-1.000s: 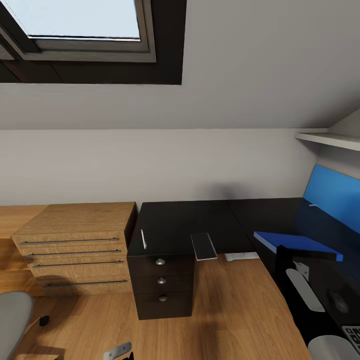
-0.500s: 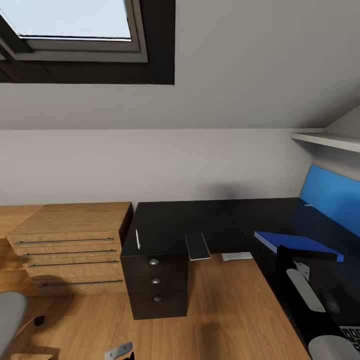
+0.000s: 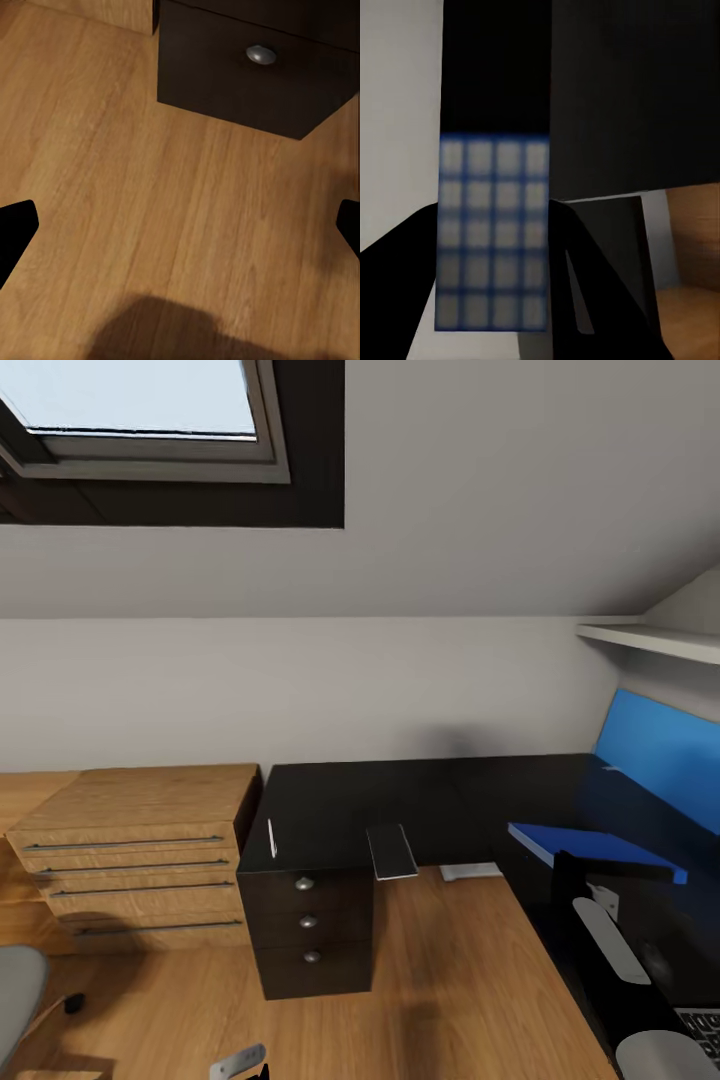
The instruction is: In the bedroom, organize the workspace by keeping the computer under the desk, ensuring the monitor is on the desk, placing the keyboard on the desk next to the monitor, placing the mouse on the desk next to the keyboard, moving the folder from the swivel chair onto the desk next to the mouse, stacking the notebook on top of the folder with the pen on top of the notebook, and positioning the swivel chair next to the desk.
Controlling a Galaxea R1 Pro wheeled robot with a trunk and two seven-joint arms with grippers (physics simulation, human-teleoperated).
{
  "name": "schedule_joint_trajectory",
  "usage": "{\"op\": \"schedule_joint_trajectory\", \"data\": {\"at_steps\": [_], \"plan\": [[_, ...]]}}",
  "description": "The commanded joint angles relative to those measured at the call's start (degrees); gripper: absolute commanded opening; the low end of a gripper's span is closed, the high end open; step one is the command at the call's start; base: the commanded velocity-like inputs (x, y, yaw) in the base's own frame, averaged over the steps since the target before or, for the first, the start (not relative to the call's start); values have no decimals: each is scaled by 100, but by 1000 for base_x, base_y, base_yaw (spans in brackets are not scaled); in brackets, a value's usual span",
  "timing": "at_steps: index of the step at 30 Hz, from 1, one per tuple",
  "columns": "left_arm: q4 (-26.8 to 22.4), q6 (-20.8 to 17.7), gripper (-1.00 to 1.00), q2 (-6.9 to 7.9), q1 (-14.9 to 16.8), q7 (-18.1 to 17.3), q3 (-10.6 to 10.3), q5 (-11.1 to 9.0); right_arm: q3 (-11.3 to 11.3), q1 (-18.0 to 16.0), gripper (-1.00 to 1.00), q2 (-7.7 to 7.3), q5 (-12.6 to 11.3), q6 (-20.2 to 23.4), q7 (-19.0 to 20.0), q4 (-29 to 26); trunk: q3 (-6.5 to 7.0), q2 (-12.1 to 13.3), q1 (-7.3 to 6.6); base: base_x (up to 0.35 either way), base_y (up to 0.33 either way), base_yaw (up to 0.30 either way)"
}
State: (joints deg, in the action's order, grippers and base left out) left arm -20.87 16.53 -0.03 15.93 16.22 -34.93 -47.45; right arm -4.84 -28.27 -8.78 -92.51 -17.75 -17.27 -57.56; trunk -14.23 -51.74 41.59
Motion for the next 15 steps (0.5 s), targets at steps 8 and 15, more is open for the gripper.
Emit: {"op": "schedule_joint_trajectory", "data": {"at_steps": [8,15], "plan": [[-4,25,100,11,7,40,-49,-30,11,0,-100,-6,-40,-33,12,-9,-8,-6,1,37,0,-104],[-4,25,100,9,7,45,-49,-28,41,5,-100,-36,-23,17,-22,-2,-8,-6,1,187,0,-5]]}}
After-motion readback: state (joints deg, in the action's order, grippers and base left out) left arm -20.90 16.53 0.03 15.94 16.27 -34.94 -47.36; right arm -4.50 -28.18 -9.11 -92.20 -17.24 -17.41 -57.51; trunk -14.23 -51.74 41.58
